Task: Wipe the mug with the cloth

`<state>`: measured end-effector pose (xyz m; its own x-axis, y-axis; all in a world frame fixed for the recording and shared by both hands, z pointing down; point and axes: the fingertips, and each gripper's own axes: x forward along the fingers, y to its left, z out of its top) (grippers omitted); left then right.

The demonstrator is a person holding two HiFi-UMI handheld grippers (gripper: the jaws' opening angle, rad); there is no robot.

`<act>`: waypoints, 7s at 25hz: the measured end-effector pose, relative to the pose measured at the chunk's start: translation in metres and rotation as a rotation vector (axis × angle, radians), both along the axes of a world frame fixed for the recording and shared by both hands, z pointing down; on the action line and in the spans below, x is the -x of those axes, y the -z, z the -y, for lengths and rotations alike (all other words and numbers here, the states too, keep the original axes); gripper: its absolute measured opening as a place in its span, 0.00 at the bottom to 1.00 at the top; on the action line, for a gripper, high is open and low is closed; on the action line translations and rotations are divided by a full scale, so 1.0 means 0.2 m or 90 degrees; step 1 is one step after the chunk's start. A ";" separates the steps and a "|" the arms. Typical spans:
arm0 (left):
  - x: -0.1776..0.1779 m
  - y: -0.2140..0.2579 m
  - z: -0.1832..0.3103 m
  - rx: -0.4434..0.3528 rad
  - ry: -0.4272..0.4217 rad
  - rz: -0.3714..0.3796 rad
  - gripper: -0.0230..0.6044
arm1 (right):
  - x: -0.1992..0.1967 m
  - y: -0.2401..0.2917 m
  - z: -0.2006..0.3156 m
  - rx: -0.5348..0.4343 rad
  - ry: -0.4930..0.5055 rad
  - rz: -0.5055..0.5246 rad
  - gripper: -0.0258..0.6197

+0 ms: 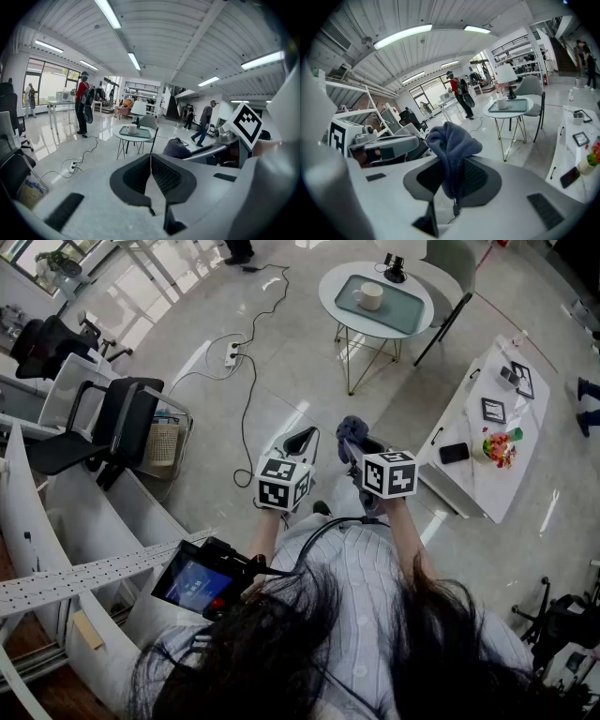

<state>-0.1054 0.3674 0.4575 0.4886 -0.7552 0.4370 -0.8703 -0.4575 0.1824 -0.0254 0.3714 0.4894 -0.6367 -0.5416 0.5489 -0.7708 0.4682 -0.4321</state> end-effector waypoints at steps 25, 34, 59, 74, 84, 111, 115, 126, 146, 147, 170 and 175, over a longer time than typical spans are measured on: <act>0.04 -0.11 0.23 0.040 0.002 0.019 0.07 | 0.00 -0.03 0.25 0.028 -0.014 0.011 0.19; -0.04 -0.11 0.58 0.038 -0.025 0.041 0.07 | -0.05 -0.03 0.58 0.037 -0.015 0.013 0.19; -0.19 -0.05 1.10 0.022 -0.048 0.059 0.07 | -0.15 -0.01 1.09 0.032 -0.014 0.024 0.19; -0.19 -0.18 1.69 0.063 -0.119 0.060 0.07 | -0.27 -0.07 1.69 0.043 -0.138 0.020 0.19; -0.11 -0.22 2.09 0.076 -0.186 0.064 0.07 | -0.24 -0.12 2.07 0.074 -0.203 0.014 0.19; -0.01 -0.32 2.65 0.105 -0.297 0.066 0.07 | -0.16 -0.27 2.47 0.116 -0.276 -0.042 0.19; -0.03 -0.36 2.67 0.116 -0.305 0.070 0.07 | -0.14 -0.33 2.47 0.127 -0.257 -0.056 0.19; -0.05 -0.42 2.67 0.133 -0.299 0.097 0.07 | -0.04 -0.53 2.62 0.158 -0.172 -0.071 0.19; -0.31 -0.32 2.79 0.083 -0.319 0.098 0.07 | -0.16 -0.66 2.62 0.251 -0.153 -0.040 0.19; -0.34 -0.31 2.80 0.077 -0.334 0.108 0.07 | -0.18 -0.66 2.61 0.253 -0.154 -0.039 0.19; -0.68 -0.62 2.74 0.086 -0.562 0.367 0.07 | -0.42 -0.66 2.58 0.269 -0.174 -0.019 0.19; -0.80 -0.74 2.73 0.115 -0.557 0.387 0.07 | -0.58 -0.72 2.61 0.270 -0.169 -0.018 0.19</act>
<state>0.0542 -0.1781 0.6047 0.4903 -0.1491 0.8587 -0.2219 -0.9741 -0.0425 0.0904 -0.1502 0.6334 -0.4886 -0.4080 0.7713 -0.8537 0.0412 -0.5191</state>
